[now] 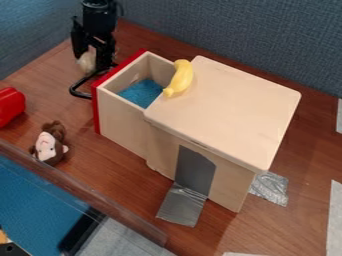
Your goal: Move the white object to the middle left side of the table
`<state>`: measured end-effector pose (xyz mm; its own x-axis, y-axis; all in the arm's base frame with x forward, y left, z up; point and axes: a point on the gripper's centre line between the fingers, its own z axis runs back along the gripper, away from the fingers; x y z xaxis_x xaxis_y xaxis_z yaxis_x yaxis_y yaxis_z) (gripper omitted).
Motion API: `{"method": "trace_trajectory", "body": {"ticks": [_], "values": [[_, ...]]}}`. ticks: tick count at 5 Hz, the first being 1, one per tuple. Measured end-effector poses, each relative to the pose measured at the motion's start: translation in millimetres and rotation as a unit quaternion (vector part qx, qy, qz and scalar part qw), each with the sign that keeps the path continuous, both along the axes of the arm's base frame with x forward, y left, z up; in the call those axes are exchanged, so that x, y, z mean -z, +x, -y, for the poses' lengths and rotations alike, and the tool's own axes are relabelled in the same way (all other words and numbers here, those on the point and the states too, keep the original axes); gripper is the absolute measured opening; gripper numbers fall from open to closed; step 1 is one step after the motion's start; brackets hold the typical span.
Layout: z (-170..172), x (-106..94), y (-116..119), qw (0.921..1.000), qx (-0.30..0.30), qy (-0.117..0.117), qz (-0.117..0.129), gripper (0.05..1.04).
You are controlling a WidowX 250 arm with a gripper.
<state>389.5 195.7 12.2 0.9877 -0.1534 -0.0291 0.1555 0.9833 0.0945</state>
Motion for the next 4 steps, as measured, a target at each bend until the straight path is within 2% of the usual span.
{"method": "trace_trajectory", "body": {"ticks": [2,3,4], "values": [[-1.2,4.9,-0.1,1.0,0.001,-0.005,-0.003,0.882],[-1.2,5.0,-3.1,1.0,-0.002,-0.006,0.0,0.881],[-18.4,-1.6,-22.7,0.9993,-0.031,-0.018,0.007,0.881]]}}
